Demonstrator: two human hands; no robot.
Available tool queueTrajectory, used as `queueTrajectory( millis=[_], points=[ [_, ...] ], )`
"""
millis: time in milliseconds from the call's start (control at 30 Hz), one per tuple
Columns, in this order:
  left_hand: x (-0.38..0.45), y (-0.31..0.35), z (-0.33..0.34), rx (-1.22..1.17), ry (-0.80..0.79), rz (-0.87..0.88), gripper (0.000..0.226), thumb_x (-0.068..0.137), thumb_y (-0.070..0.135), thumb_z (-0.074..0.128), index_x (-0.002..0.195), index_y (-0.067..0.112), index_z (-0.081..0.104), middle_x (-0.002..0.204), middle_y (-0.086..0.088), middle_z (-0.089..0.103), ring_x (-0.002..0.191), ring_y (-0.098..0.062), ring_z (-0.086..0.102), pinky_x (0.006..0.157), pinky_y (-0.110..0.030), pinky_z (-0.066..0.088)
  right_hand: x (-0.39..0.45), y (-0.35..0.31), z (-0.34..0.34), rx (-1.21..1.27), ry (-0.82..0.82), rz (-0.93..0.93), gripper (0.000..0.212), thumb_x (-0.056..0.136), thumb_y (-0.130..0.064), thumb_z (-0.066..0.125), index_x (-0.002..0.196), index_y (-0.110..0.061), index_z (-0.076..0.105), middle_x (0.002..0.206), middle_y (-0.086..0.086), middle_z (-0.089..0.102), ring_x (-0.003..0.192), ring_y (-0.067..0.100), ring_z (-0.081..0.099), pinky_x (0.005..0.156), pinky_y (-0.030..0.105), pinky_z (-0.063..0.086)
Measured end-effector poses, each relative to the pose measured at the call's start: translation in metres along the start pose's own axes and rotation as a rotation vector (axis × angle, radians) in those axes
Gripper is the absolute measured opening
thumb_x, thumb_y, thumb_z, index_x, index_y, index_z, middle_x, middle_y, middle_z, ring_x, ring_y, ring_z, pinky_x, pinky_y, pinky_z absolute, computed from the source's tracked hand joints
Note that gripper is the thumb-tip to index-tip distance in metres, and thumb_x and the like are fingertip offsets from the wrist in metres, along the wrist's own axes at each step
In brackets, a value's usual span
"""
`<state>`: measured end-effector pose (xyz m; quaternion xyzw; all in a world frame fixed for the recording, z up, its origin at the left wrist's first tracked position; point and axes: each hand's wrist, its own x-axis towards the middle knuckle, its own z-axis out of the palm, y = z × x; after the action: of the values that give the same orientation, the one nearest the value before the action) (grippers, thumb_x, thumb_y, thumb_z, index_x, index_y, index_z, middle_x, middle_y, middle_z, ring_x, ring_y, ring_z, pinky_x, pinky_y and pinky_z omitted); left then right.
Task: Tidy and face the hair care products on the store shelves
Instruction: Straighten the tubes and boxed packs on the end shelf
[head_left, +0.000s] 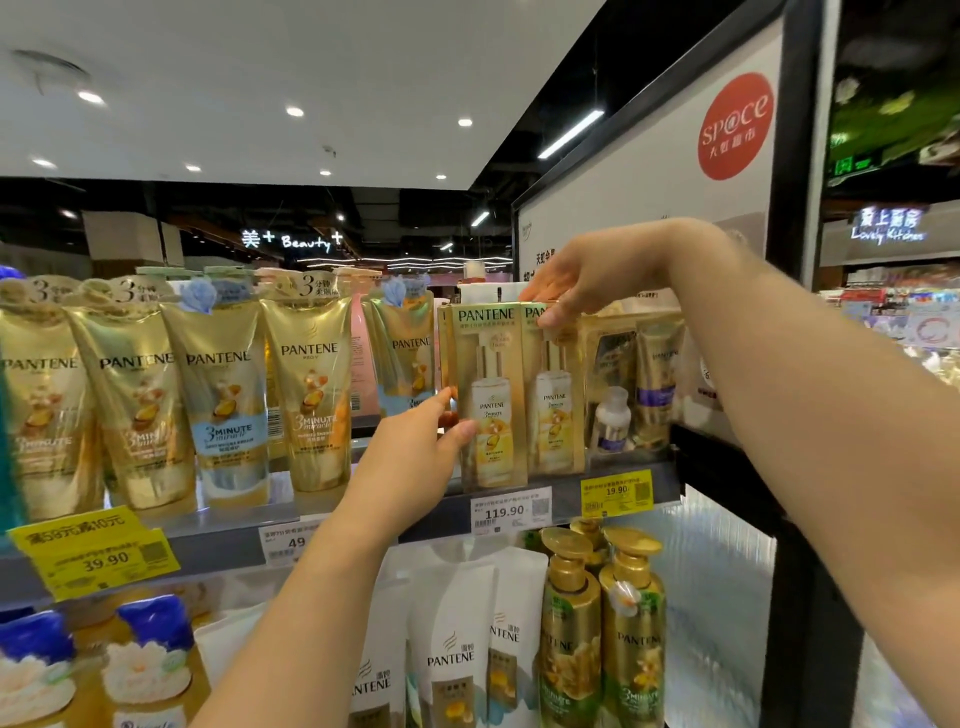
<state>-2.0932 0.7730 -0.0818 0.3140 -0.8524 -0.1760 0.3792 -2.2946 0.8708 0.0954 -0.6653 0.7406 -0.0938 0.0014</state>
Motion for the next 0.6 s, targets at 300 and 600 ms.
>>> queueTrajectory(
  millis=[300,600],
  points=[
    [-0.0001,-0.0019,-0.0001,-0.019,0.021,0.009,0.059,0.098,0.041,0.052,0.152,0.024,0.034,0.136,0.001,0.061,0.121,-0.016,0.057,0.104,-0.039,0.048,0.0015,0.0093,-0.0049,0.133,0.007,-0.077,0.039,0.087,-0.029,0.075,0.124,-0.027,0.065,0.118,-0.004,0.071,0.108,0.014,0.067,0.091,0.030,0.053],
    [-0.0019,0.0007,-0.0030,0.057,0.021,0.005,0.060,0.099,0.045,0.050,0.152,0.024,0.033,0.139,0.003,0.059,0.125,-0.015,0.054,0.101,-0.030,0.044,0.0004,0.0110,-0.0095,0.114,-0.031,-0.101,0.039,0.085,-0.033,0.075,0.123,-0.033,0.066,0.118,-0.007,0.073,0.110,0.014,0.068,0.101,0.041,0.053]
  ],
)
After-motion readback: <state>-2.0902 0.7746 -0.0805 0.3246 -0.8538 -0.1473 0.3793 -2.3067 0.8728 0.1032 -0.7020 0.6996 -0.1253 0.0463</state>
